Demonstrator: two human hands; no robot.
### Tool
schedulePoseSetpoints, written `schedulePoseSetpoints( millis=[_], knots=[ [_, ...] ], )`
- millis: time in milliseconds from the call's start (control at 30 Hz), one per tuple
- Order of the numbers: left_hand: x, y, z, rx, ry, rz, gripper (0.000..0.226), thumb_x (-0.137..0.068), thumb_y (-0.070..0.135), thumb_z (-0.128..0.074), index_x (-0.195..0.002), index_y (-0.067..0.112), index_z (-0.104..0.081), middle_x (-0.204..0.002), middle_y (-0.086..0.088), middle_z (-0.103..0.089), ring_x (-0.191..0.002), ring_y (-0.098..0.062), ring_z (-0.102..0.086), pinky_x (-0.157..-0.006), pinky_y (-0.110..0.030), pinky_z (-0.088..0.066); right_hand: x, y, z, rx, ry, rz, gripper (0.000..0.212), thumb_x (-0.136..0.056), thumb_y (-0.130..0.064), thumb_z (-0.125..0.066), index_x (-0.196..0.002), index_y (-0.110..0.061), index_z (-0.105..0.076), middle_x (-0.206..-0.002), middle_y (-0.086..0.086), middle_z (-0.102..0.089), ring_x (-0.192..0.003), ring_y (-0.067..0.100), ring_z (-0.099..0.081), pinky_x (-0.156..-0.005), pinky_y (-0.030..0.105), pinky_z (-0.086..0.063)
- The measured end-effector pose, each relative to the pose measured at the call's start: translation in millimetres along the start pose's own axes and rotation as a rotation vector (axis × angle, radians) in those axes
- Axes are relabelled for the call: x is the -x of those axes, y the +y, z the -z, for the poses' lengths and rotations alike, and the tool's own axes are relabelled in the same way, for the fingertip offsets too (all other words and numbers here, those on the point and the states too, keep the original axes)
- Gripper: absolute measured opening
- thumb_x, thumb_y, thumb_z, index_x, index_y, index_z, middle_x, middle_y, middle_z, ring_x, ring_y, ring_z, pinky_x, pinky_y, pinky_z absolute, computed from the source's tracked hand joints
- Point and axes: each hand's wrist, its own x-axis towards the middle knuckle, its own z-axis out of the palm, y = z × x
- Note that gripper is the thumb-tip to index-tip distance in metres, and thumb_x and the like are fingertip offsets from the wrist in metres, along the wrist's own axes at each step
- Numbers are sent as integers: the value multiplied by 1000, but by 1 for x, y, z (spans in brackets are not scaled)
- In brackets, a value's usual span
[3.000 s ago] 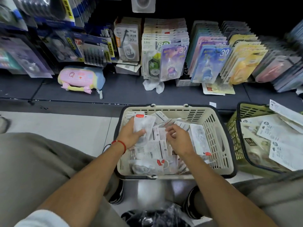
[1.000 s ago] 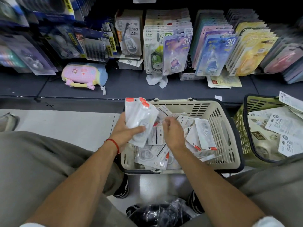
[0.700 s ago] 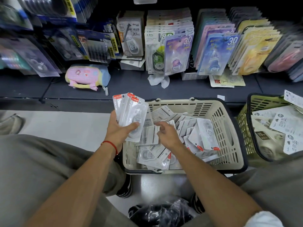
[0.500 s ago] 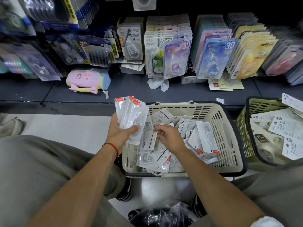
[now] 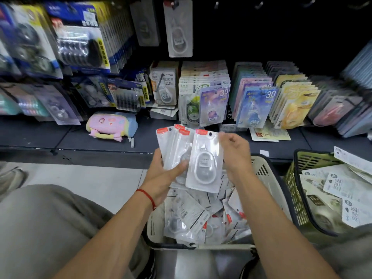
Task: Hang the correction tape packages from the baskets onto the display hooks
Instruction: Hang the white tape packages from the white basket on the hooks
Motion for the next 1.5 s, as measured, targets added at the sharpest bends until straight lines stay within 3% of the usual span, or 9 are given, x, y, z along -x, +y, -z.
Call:
schedulePoseSetpoints(
  millis=[233, 367, 500, 633, 733, 900, 1100, 1333, 1500],
  knots=[
    [-42, 91, -47, -12, -134, -68, 83, -67, 8, -89, -140, 22, -53, -131, -9, -74, -120, -30, -72, -96, -55, -60, -14, -85, -15, 228, 203, 284, 32, -101, -47, -61, -88, -18, -65, -68, -15, -62, -54, -6, -55, -50, 13, -36],
    [-65, 144, -54, -4, -173, -138, 75, -74, 6, -84, -141, 23, -53, -133, -12, -72, -118, -32, -72, -89, -49, -63, -20, -139, -17, 144, -52, 235, 37, -99, -55, -61, -100, -19, -71, -83, -1, -70, -72, 9, -63, -66, 30, -48],
    [-83, 182, -56, 50, -176, -232, 72, -79, 7, -82, -143, 20, -50, -133, -11, -72, -119, -32, -72, -86, -44, -64, -17, -157, -21, 129, -374, 239, 21, -97, -44, -72, -112, -29, -73, -98, -10, -81, -87, 9, -78, -58, 25, -59],
    [-91, 182, -41, 80, -145, -257, 78, -75, 20, -91, -140, 29, -48, -132, -3, -73, -119, -27, -72, -88, -44, -63, -25, -161, -40, 107, -440, 304, 21, -99, -35, -72, -118, -25, -71, -103, -7, -82, -95, 10, -78, -72, 24, -62],
    [-97, 184, -23, 96, -46, -309, 82, -71, 22, -93, -139, 29, -48, -129, 0, -74, -117, -25, -73, -83, -43, -64, -40, -164, -62, 152, -396, 327, 23, -98, -40, -72, -116, -27, -69, -103, -9, -81, -96, 11, -77, -80, 32, -59],
    [-110, 201, 3, 18, 202, -482, 85, -64, 41, -97, -135, 42, -49, -126, 14, -73, -118, -11, -71, -102, -47, -57, -73, -179, -100, 195, -271, 448, 20, -97, -44, -71, -113, -35, -61, -109, -12, -73, -100, 8, -71, -80, 33, -55],
    [-111, 206, 5, -156, 329, -581, 87, -77, 46, -89, -144, 47, -33, -129, 34, -61, -114, 16, -59, -97, -24, -48, -89, -189, -131, 251, -248, 552, 15, -96, -48, -70, -106, -43, -60, -106, -19, -72, -92, -5, -68, -77, 27, -53],
    [-107, 210, 11, -194, 329, -623, 85, -79, 45, -89, -143, 49, -34, -126, 38, -58, -114, 18, -57, -93, -21, -47, -90, -185, -135, 205, -178, 516, 20, -95, -49, -72, -107, -36, -63, -105, -16, -74, -95, 3, -72, -77, 29, -56],
    [-108, 210, 17, -175, 306, -634, 100, -72, 51, -87, -152, 47, -27, -144, 26, -55, -132, 1, -56, -114, -43, -47, -91, -176, -131, 200, -176, 532, 30, -92, -51, -75, -111, -30, -65, -103, -12, -78, -91, 1, -74, -71, 20, -54]
  ],
)
